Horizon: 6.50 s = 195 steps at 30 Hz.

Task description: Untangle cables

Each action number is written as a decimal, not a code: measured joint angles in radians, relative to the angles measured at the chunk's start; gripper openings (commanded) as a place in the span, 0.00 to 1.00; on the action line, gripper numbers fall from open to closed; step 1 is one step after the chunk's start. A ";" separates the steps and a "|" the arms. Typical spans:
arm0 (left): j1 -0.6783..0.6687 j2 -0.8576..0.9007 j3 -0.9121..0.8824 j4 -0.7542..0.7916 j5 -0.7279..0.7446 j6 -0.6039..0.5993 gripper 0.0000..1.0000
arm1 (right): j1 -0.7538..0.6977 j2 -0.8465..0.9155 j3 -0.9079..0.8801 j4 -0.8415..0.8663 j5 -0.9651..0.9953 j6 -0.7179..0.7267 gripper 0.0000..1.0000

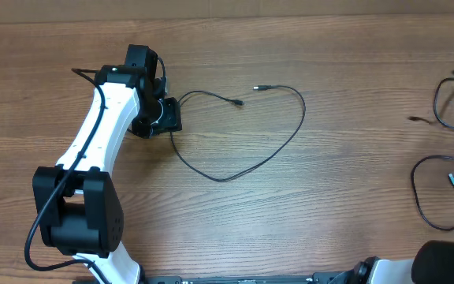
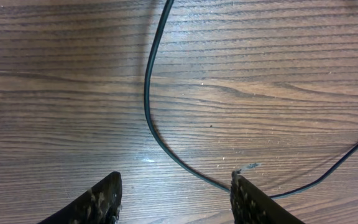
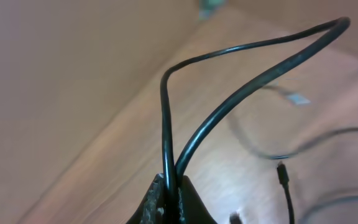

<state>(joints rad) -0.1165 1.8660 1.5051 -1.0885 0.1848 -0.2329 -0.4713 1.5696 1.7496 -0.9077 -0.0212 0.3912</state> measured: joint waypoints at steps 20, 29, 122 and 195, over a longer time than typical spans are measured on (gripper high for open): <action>0.000 0.000 0.000 -0.003 0.000 0.000 0.63 | -0.122 0.137 0.000 -0.150 -0.250 -0.083 1.00; 0.000 0.001 0.000 0.034 -0.003 0.000 0.65 | 0.061 0.137 0.001 -0.373 -0.487 -0.286 1.00; -0.150 0.013 0.342 -0.069 -0.016 -0.065 0.62 | 0.560 0.325 -0.103 -0.116 -0.161 -0.302 1.00; -0.152 0.013 0.343 -0.087 -0.041 -0.079 0.70 | -0.122 0.198 0.179 -0.283 -0.039 -0.084 0.88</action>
<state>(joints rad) -0.2684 1.8786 1.8477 -1.1751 0.1436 -0.3122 -0.5938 1.7679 1.9282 -1.1908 -0.0605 0.3077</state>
